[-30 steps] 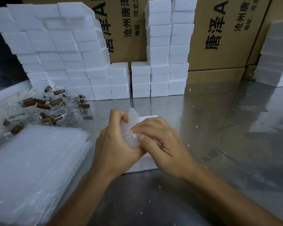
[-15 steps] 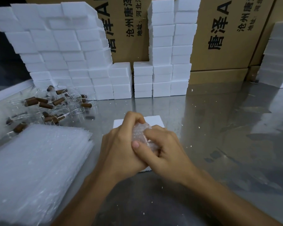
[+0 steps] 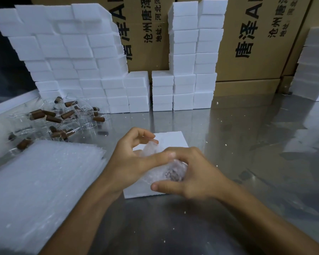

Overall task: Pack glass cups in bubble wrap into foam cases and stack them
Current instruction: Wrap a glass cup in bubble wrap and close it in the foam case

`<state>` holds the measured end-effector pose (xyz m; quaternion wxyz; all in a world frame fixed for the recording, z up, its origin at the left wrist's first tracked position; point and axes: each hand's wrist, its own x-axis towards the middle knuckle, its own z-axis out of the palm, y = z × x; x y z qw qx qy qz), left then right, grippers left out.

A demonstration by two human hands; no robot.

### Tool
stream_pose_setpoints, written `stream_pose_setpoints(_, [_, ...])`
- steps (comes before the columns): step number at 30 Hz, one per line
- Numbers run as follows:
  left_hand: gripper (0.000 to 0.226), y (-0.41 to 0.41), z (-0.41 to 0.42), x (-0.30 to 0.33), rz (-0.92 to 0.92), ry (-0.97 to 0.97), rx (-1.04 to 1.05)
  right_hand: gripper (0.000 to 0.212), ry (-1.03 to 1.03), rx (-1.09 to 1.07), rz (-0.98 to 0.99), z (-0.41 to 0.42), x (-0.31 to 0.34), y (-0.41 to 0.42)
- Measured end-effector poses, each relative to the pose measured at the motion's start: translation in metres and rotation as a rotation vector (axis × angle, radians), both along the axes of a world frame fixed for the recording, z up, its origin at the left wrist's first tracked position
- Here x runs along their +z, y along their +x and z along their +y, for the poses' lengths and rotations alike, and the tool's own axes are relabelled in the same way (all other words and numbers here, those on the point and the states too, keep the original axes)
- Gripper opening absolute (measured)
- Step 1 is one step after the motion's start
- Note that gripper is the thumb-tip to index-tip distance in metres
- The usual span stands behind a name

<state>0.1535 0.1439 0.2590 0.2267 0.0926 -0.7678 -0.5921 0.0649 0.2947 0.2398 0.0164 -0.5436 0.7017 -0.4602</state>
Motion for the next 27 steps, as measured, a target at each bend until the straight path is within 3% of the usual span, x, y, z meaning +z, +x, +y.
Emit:
stream_pose_setpoints(3, [0.049, 0.003, -0.003, 0.006, -0.046, 0.197, -0.123, 0.03, 0.039, 0.057, -0.143, -0.001, -0.002, 0.003])
stream_pose_setpoints(5, [0.045, 0.004, -0.008, 0.006, -0.064, 0.322, -0.201, 0.016, 0.001, 0.142, -0.304, -0.001, 0.001, 0.005])
stream_pose_setpoints(6, [0.045, 0.004, -0.011, 0.005, -0.066, 0.378, -0.225, 0.006, -0.027, 0.186, -0.386, 0.0, 0.003, 0.005])
stream_pose_setpoints(8, [0.048, 0.003, -0.017, 0.003, -0.069, 0.467, -0.266, 0.025, -0.077, 0.253, -0.523, 0.002, 0.008, 0.005])
stream_pose_setpoints(10, [0.051, 0.002, -0.018, 0.0, -0.078, 0.535, -0.321, 0.027, -0.121, 0.278, -0.635, 0.005, 0.008, 0.002])
stream_pose_setpoints(13, [0.068, 0.0, -0.019, -0.006, -0.06, 0.639, -0.427, 0.013, -0.139, 0.326, -0.854, 0.009, 0.009, 0.002])
stream_pose_setpoints(16, [0.083, 0.001, -0.019, -0.011, -0.029, 0.657, -0.481, 0.057, -0.113, 0.421, -1.03, 0.007, 0.007, -0.003])
stream_pose_setpoints(19, [0.08, -0.002, -0.017, -0.014, -0.028, 0.627, -0.472, 0.065, -0.122, 0.498, -1.185, 0.005, 0.006, -0.007])
stream_pose_setpoints(22, [0.071, -0.002, -0.018, -0.013, -0.029, 0.627, -0.463, 0.061, -0.094, 0.502, -1.236, 0.006, 0.005, -0.007])
stream_pose_setpoints(27, [0.085, -0.004, -0.022, -0.012, 0.035, 0.631, -0.37, 0.046, -0.147, 0.116, -1.006, 0.001, 0.008, -0.011])
